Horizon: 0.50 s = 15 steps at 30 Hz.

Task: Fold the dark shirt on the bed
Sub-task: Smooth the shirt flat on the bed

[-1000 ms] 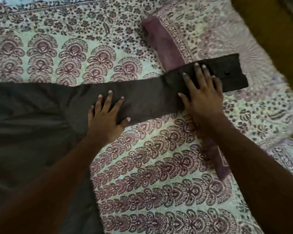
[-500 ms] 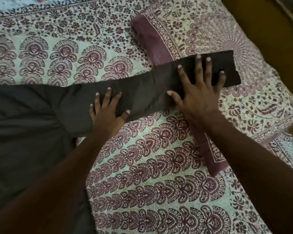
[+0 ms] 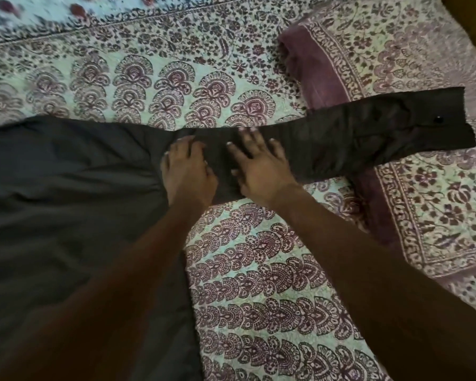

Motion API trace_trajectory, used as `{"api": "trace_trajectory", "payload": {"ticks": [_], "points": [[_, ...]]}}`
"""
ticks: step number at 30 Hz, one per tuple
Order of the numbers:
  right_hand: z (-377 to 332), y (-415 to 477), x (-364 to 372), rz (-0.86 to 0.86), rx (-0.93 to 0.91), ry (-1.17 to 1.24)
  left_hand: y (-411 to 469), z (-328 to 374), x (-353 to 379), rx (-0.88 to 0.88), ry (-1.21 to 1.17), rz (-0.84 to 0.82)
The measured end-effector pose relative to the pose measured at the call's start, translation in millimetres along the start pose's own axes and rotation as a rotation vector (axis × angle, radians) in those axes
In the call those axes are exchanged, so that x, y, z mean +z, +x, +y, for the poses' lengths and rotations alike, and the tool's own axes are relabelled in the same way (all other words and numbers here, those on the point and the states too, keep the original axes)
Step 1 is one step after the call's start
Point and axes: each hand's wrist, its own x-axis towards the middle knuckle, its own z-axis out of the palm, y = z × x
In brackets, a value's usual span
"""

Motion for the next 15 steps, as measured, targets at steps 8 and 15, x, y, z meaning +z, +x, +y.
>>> {"api": "trace_trajectory", "payload": {"ticks": [8,15], "points": [[-4.3,-5.4,35.4,-0.01,0.241,0.092,12.8,-54.9,6.9,-0.088,0.049,-0.232],[51.2,-29.8,12.6,0.004,0.276,-0.212,24.5,-23.8,18.2,0.175,0.186,-0.333]]}}
